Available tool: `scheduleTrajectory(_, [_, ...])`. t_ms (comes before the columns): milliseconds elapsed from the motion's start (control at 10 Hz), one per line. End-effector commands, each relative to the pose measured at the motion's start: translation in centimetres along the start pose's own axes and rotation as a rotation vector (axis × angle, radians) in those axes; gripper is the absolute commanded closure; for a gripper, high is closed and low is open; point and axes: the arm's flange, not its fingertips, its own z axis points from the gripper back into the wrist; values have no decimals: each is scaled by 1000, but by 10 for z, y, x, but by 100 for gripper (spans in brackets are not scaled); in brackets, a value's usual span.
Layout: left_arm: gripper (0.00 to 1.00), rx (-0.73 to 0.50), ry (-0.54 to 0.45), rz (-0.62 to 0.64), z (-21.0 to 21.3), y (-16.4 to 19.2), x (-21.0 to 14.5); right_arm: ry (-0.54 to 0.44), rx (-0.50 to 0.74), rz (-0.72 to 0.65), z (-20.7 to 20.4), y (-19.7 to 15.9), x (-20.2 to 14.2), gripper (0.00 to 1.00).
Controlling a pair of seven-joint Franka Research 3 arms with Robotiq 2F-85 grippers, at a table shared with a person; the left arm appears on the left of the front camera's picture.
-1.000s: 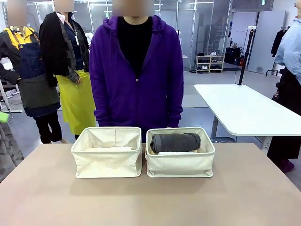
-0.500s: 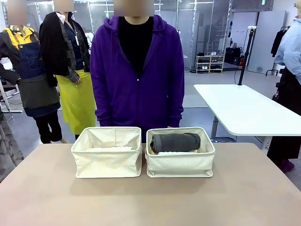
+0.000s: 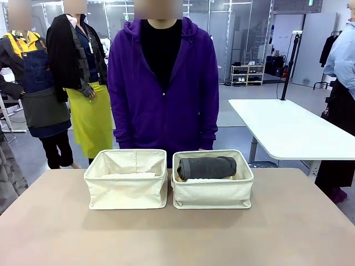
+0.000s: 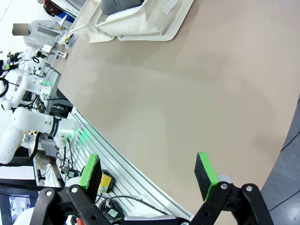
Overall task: Divide the towels into two baskets.
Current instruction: Pick up one hotel-folded towel from the bottom of the table and place it in the Fabric basket indicated by the person.
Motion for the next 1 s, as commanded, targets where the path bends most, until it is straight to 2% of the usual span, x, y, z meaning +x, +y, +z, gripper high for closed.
scheduleTrajectory(0, [0,-13,-11,11,1,-1,1,-14,10,-8,1,3,1,0])
scheduleTrajectory(900, [0,-13,-11,11,1,-1,1,-14,10,-8,1,3,1,0])
